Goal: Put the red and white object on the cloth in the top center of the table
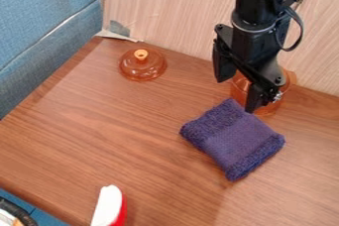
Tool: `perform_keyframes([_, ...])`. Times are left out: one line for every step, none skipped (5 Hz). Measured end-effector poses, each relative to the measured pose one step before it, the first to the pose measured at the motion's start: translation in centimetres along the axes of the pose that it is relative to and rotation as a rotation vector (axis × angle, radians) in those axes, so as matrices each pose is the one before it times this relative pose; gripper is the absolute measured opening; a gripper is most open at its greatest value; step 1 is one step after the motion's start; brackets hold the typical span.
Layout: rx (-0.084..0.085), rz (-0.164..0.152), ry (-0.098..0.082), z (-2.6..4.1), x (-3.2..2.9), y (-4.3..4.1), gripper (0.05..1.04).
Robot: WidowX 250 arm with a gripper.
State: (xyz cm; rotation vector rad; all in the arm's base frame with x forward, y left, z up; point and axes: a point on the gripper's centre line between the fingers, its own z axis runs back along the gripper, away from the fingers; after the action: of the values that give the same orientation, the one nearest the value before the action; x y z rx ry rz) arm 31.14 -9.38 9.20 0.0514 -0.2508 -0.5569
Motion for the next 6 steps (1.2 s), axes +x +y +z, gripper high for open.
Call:
perform_keyframes([-0.0069, 0.0045, 0.0266, -0.753, -0.412, -0.201, 1.000])
perform_keyframes([0.0040, 0.0144, 0.0250, -0.358, -0.671, -0.210, 1.000])
perform_keyframes([0.0088, 0.0463, 0.0334, 0.728, -1.463, -0.971, 1.000])
perform_keyframes([-0.0270, 0.0676, -0.0073, 1.345, -2.406, -0.716, 1.000])
perform_keyframes([0.0166, 0.0704, 0.0345, 0.511, -3.670, -0.350, 1.000])
perform_keyframes([0.0033, 0.0862, 0.0161, -0.788, -3.638, 0.326, 1.000])
